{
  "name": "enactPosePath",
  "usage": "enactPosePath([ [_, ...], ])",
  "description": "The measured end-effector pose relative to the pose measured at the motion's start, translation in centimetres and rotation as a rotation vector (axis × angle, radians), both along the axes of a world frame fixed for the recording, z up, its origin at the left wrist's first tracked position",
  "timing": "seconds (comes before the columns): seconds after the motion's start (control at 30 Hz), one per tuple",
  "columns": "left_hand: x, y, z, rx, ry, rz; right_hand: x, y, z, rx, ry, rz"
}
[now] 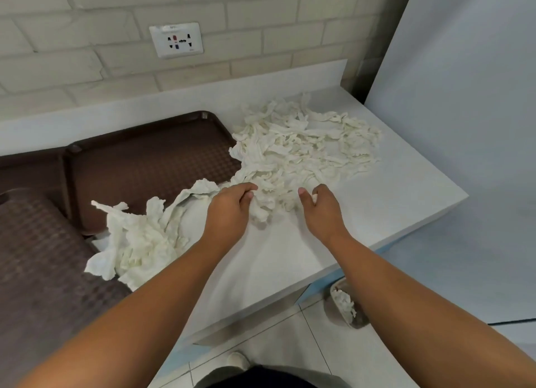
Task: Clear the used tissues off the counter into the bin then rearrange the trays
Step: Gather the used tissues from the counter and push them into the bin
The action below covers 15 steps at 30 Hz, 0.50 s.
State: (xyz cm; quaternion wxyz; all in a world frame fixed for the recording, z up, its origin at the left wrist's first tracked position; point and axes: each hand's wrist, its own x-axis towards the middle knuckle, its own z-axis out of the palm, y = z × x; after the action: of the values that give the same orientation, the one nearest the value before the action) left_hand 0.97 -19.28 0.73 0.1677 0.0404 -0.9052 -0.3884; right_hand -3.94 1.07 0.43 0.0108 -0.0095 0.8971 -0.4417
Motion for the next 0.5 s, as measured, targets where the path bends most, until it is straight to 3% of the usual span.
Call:
enactPosePath([
  [0.17, -0.8, -0.2, 1.3, 0.168, -0.102, -0.056, -0.4, 0.4, -0.8, -0.029, -0.074, -0.033],
  [0.37, -0.7, -0.2, 1.0, 0.055, -0.227, -0.238, 0.0, 1.7, -0.3, 0.064, -0.081, -0.067],
  [0.5, -0.5, 0.1, 1.1, 0.166, -0.171, -0.183, 0.4, 2.5, -0.3, 0.082, -0.026, -0.090],
])
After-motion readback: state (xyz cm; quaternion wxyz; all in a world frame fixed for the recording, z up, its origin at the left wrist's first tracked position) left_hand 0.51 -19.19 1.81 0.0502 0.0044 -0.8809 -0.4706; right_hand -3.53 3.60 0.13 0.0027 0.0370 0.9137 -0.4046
